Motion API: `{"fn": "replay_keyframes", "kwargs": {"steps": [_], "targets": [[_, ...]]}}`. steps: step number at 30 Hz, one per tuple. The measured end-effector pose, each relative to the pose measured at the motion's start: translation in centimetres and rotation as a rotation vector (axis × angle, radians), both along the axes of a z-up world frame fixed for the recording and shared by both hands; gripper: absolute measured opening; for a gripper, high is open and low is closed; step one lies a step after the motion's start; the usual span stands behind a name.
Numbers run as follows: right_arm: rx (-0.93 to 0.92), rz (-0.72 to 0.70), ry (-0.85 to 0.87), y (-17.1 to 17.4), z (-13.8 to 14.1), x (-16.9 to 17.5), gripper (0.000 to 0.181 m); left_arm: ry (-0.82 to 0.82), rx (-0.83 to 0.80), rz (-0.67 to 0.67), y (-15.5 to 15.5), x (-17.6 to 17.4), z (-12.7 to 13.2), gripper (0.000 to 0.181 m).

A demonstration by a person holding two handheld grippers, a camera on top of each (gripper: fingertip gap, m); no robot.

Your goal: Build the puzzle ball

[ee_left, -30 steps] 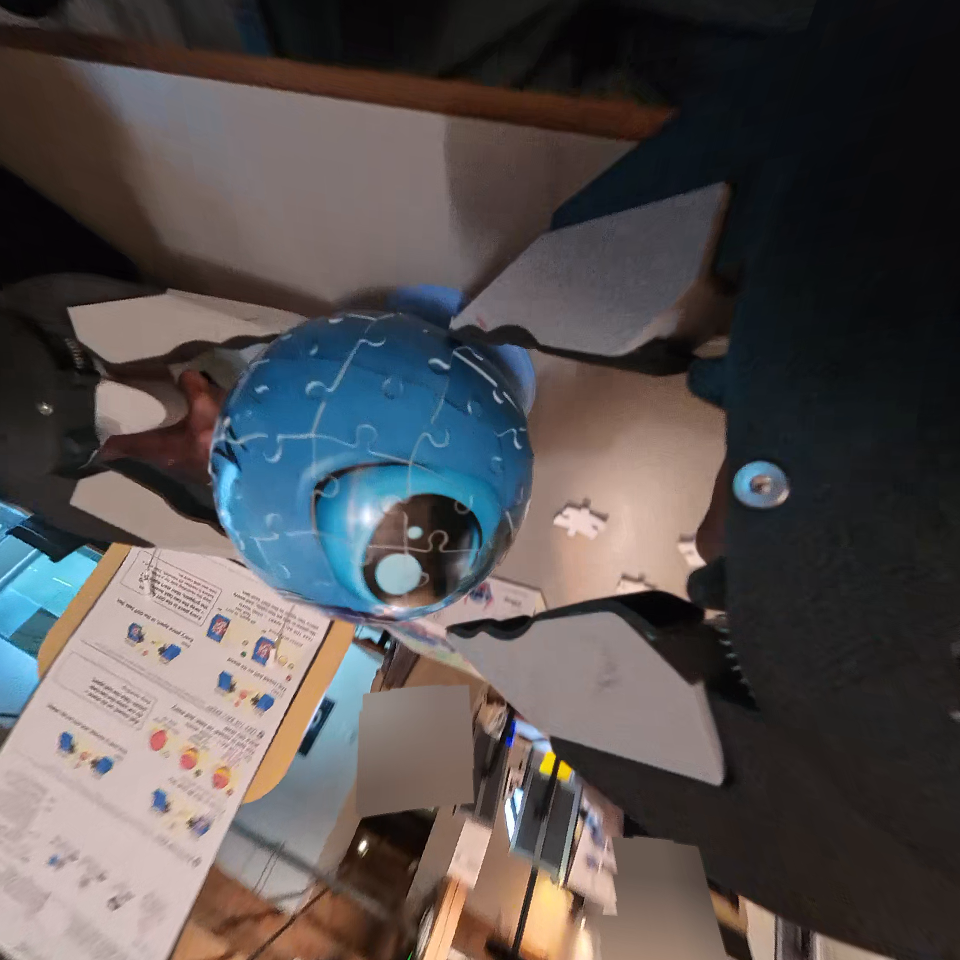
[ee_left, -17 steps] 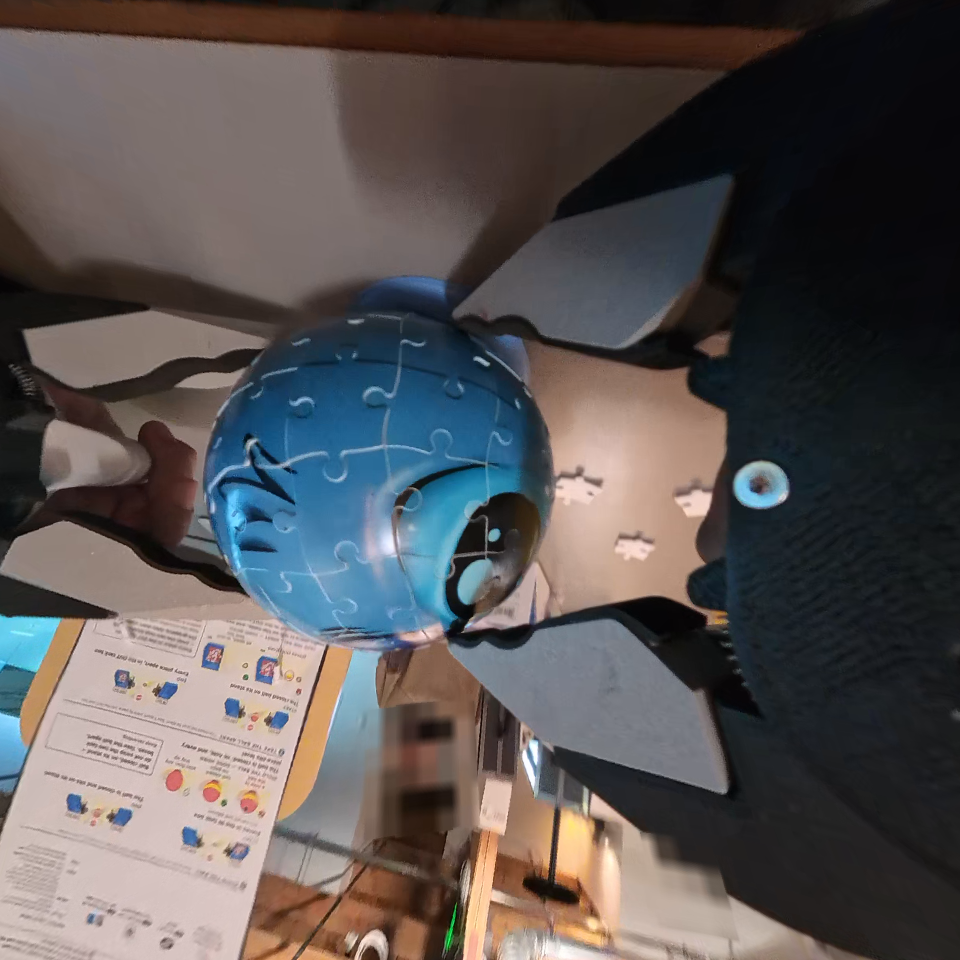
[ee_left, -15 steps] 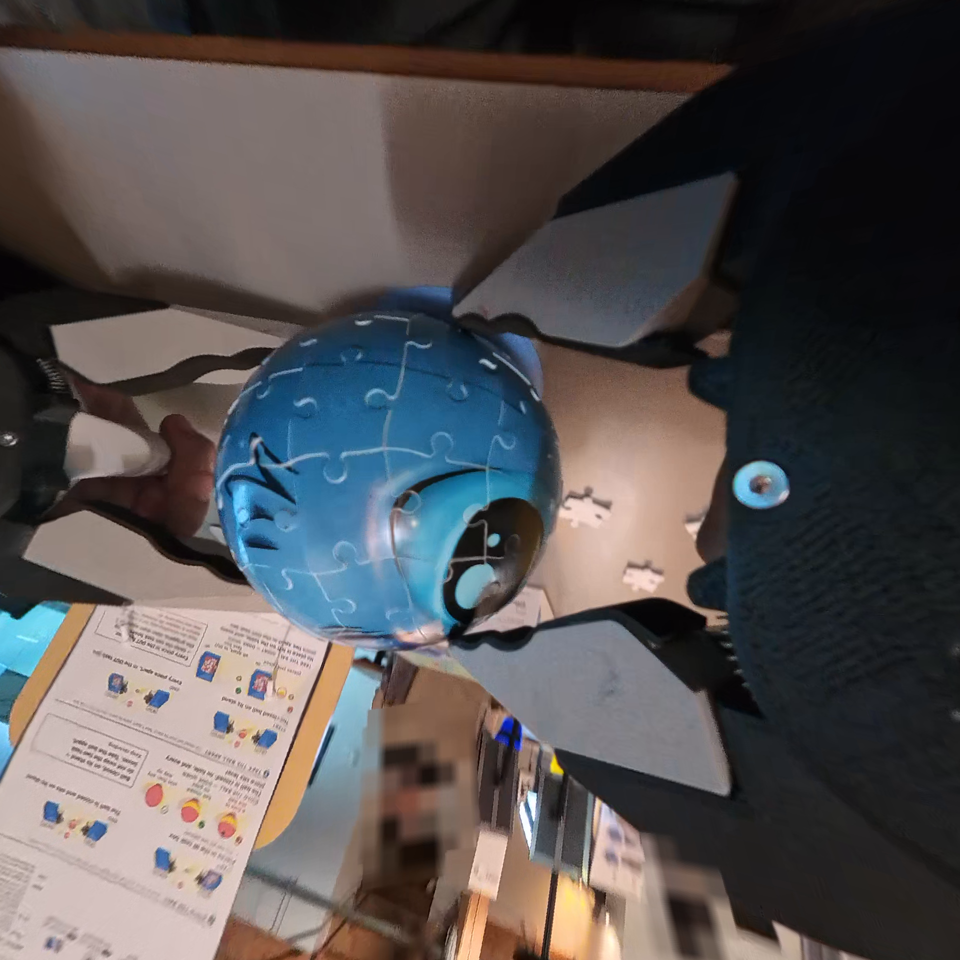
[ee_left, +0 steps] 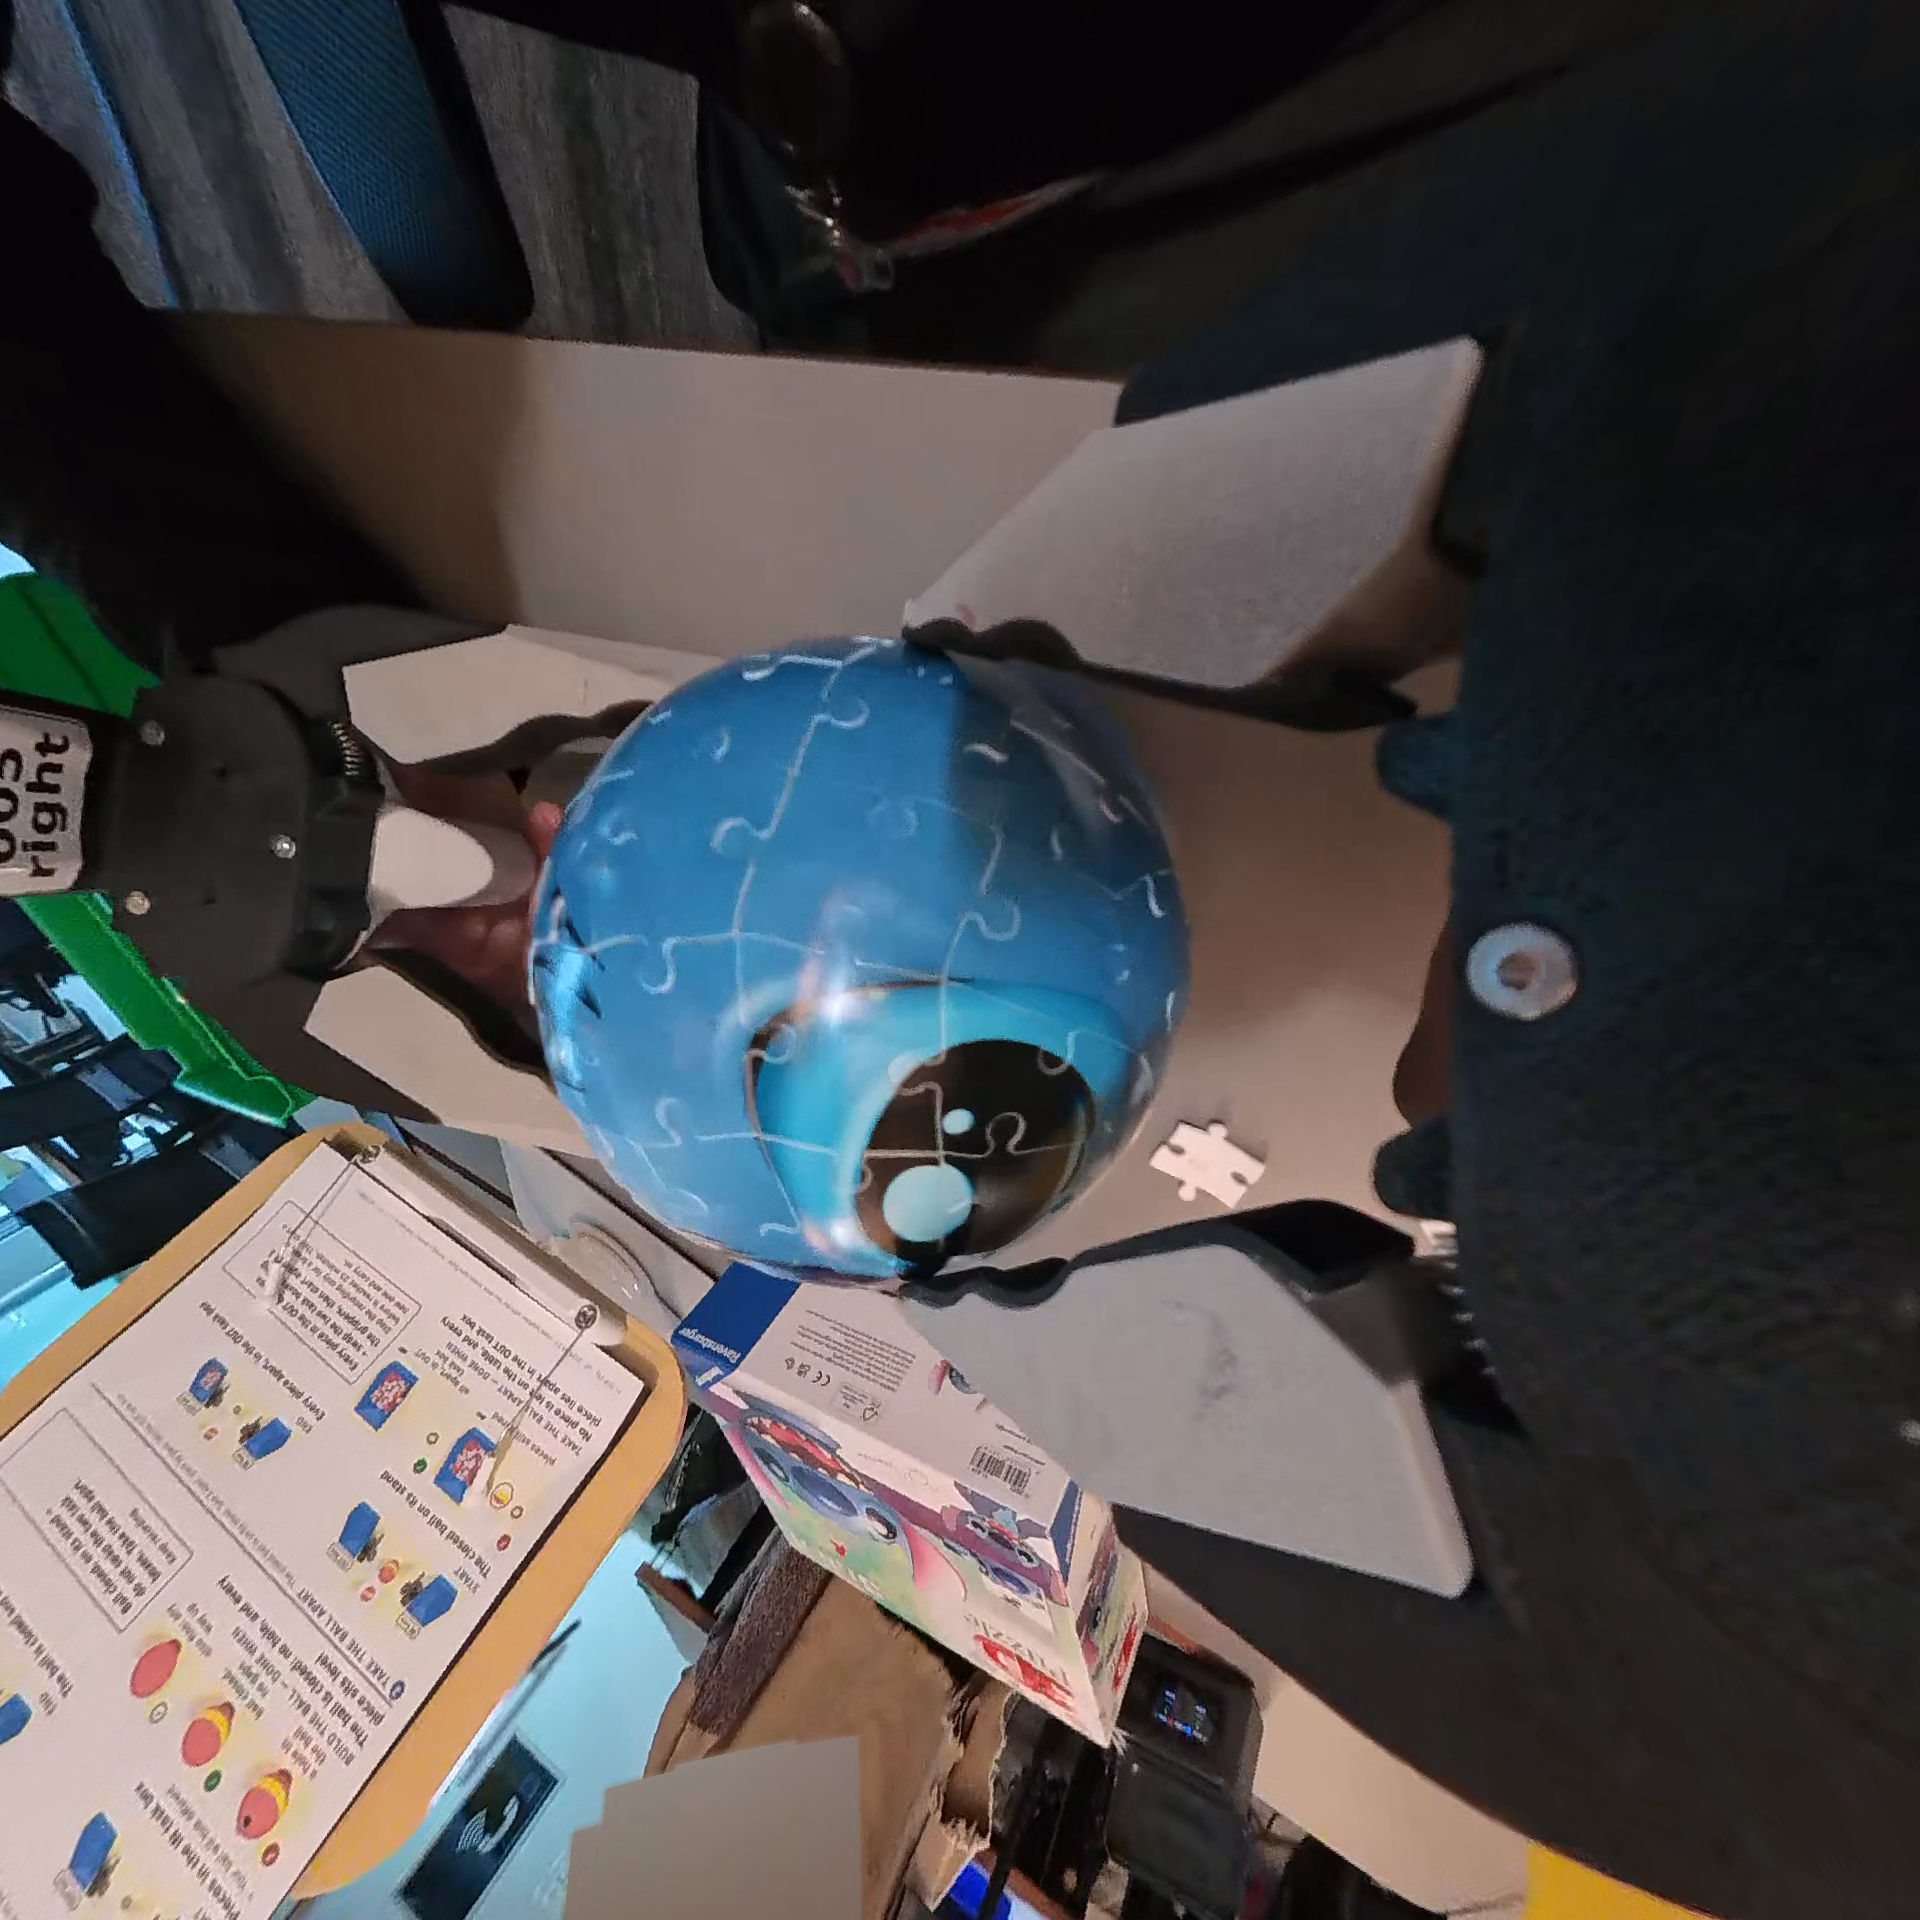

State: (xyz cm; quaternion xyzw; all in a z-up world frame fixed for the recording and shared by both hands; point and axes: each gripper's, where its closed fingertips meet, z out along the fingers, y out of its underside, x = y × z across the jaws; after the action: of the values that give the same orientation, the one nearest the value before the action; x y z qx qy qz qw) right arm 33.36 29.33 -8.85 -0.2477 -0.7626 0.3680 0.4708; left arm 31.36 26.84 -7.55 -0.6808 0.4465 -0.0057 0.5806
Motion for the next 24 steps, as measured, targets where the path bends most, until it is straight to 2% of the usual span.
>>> {"fn": "replay_keyframes", "kwargs": {"steps": [3,9,13,19,24], "targets": [[0.047,-0.005,0.014,-0.4,-0.2,0.0,0.107,0.059,0.017,0.014,-0.3,-0.3,-0.7,0.114],[0.291,-0.063,0.131,-0.8,-0.3,-0.3,0.106,0.228,0.16,0.067,-0.6,-1.0,-1.4,0.113],[0.365,-0.07,0.174,-0.9,-0.3,0.1,0.104,0.254,0.199,0.082,-0.7,-0.8,-1.4,0.113],[0.281,-0.079,0.142,0.1,-0.1,1.7,0.106,0.229,0.199,0.101,-1.3,-1.3,-1.7,0.099],[0.048,-0.082,0.039,1.5,-0.6,3.8,0.105,0.184,0.161,0.15,-2.0,-2.4,-1.8,0.094]]}}
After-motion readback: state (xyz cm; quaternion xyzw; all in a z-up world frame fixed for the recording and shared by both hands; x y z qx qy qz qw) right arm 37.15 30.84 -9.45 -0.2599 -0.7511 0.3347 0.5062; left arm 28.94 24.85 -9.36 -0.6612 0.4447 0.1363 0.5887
